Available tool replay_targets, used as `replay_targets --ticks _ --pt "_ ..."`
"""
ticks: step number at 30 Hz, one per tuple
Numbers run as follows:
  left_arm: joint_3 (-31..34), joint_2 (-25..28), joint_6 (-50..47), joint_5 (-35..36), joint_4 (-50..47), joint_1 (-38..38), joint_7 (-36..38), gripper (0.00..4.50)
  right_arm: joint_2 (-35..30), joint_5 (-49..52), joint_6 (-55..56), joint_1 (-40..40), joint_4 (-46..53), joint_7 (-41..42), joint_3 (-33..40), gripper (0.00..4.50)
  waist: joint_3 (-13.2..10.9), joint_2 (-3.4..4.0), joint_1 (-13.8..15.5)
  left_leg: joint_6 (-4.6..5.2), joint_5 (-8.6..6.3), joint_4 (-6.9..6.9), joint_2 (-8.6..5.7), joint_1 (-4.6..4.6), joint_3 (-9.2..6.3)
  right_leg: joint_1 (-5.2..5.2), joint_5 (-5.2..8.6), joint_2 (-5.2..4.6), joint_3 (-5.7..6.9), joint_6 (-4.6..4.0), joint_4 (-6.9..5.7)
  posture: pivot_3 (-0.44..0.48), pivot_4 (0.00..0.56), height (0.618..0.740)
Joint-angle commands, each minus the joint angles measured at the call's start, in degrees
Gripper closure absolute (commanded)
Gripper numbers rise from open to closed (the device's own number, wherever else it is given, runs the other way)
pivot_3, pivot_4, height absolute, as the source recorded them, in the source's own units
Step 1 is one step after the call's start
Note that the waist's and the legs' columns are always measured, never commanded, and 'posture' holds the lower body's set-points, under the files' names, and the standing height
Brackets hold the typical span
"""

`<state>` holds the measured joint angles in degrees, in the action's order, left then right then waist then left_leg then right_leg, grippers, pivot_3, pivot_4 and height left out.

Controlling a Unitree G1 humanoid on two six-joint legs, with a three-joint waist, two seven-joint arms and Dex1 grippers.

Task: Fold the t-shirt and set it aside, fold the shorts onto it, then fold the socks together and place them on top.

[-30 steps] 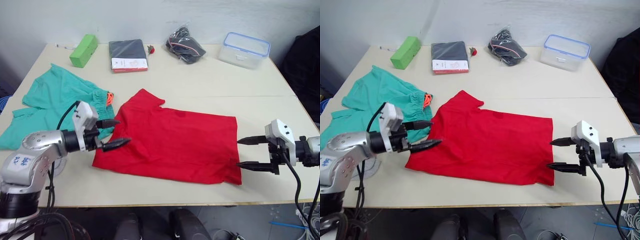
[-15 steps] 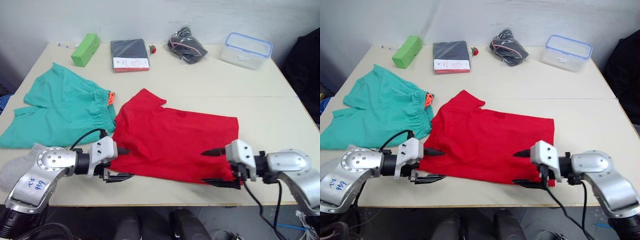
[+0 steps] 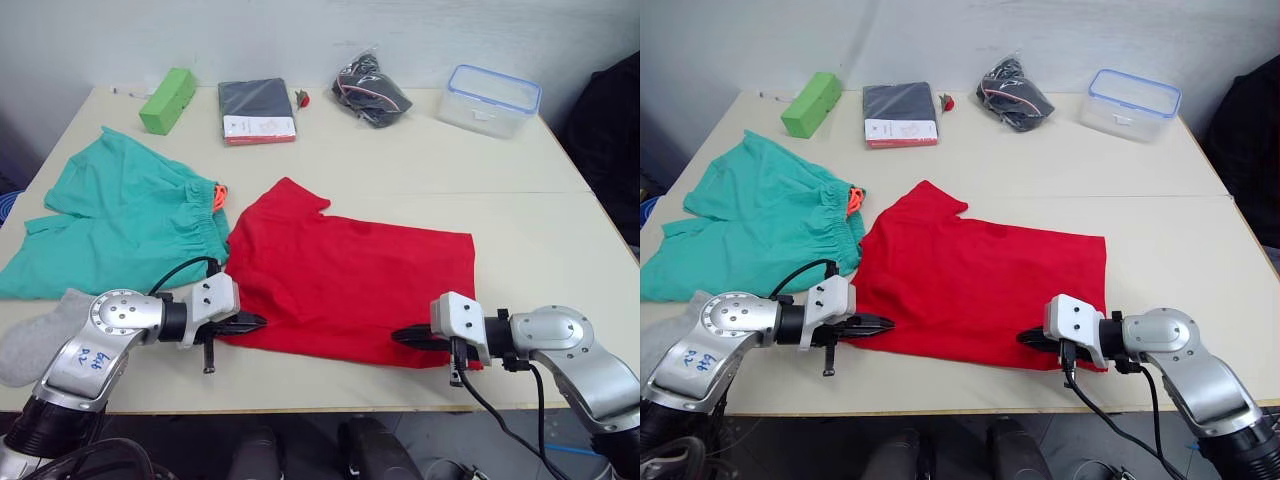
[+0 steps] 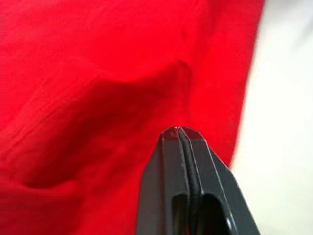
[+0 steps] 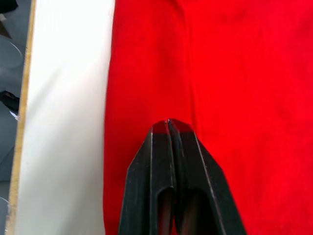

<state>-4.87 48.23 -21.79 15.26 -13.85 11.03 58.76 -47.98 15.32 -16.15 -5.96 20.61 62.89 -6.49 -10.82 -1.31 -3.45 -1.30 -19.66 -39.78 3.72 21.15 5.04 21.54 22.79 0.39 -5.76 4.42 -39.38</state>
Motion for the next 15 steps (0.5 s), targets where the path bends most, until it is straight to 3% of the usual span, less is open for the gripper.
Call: replay_targets --ticks 1,8,15 --pt "-2.2 -1.1 1.7 -3.9 3.5 1.4 -1.8 4.49 0.2 -3.6 2.0 -0.2 -2.0 -1.5 -1.6 4.49 0.0 0.00 0.1 0.00 0.00 0.00 -0.01 -0.01 0.01 0.00 0.00 0.00 0.00 0.00 0.00 0.000 0.150 0.740" --pt "-3.8 -3.8 8.6 -9.4 14.7 4.6 -5.2 4.49 -1.4 -8.9 7.9 2.5 -6.5 -2.5 -2.1 4.49 0.4 -0.09 0.2 0.01 0.00 -0.09 -0.01 -0.15 0.00 -0.14 0.00 -0.02 0.01 0.00 -0.05 0.000 0.150 0.740" --pt "-3.2 -4.3 11.4 -9.7 16.9 4.6 -5.8 4.49 -6.8 -5.3 8.9 13.3 -7.6 -1.9 9.8 4.49 0.5 -0.18 0.5 0.05 -0.03 0.40 -0.02 -1.14 0.00 -1.27 0.00 -0.05 0.03 0.00 0.49 0.000 0.150 0.740"
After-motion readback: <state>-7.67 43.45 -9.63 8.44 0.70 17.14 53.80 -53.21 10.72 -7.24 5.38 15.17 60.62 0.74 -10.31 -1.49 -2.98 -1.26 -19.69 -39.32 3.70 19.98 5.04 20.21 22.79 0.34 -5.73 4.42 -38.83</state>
